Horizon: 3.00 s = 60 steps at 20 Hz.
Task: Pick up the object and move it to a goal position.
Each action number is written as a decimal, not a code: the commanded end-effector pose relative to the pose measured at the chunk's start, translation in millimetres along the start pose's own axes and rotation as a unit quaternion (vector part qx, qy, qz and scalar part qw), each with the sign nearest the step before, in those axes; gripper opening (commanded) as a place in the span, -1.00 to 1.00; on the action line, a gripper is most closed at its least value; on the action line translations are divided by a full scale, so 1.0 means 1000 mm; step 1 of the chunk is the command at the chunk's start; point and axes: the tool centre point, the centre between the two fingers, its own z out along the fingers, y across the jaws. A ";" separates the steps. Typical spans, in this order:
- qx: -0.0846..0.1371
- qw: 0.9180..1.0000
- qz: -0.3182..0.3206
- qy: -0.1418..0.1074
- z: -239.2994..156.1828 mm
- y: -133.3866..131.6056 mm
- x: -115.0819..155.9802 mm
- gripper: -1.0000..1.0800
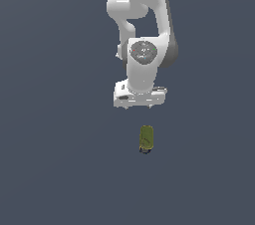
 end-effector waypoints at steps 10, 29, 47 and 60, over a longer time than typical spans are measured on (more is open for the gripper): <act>-0.003 0.999 0.031 0.016 0.006 -0.008 0.044 0.92; -0.008 0.995 0.085 0.046 0.023 -0.027 0.114 0.92; -0.008 0.995 0.085 0.046 0.075 -0.026 0.118 0.92; -0.008 0.995 0.085 0.046 0.073 -0.026 0.119 -1.00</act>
